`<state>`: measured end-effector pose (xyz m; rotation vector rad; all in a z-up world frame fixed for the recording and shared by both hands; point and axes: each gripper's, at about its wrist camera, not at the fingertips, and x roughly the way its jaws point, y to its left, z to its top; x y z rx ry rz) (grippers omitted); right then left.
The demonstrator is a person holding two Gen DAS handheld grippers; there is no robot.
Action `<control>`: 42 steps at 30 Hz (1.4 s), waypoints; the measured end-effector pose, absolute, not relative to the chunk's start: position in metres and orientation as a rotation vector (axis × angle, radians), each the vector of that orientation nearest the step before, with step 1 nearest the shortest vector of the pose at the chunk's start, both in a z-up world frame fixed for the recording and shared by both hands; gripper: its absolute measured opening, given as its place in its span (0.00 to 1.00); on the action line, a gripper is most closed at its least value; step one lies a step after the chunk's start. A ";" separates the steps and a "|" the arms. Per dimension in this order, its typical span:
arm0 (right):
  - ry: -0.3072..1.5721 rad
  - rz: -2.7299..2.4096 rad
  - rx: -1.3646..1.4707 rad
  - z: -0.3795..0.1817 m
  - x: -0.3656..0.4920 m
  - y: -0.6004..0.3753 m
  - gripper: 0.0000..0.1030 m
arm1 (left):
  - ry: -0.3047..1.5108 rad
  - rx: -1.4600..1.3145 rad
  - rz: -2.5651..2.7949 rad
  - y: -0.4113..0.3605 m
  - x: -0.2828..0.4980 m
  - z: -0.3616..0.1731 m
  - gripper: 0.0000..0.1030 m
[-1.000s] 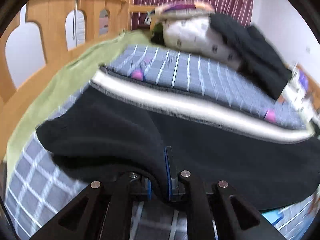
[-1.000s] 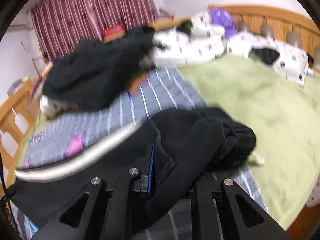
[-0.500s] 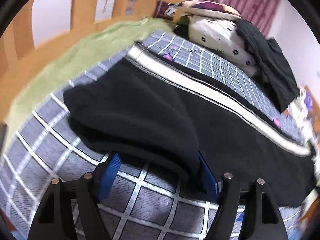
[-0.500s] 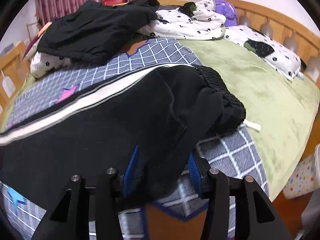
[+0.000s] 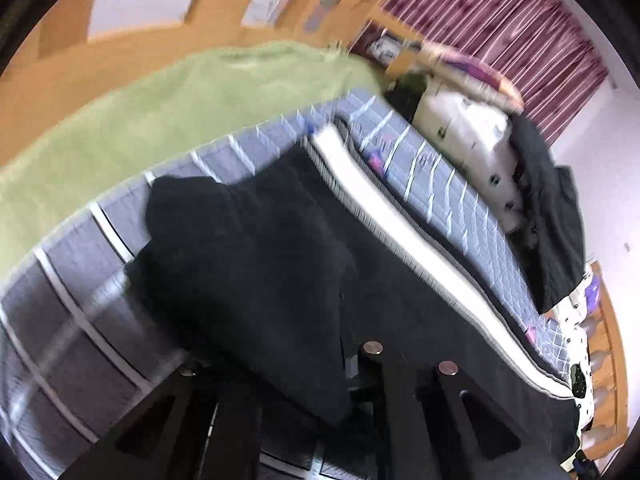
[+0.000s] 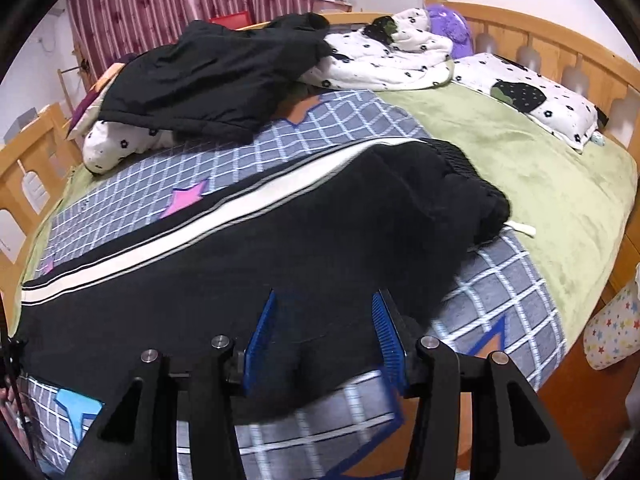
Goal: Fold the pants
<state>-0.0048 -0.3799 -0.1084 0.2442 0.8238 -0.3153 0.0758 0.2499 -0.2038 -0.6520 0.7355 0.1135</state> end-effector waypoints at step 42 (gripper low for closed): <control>0.647 -0.292 0.517 -0.161 0.057 -0.565 0.27 | 0.792 -0.279 0.218 0.155 0.016 -0.168 0.62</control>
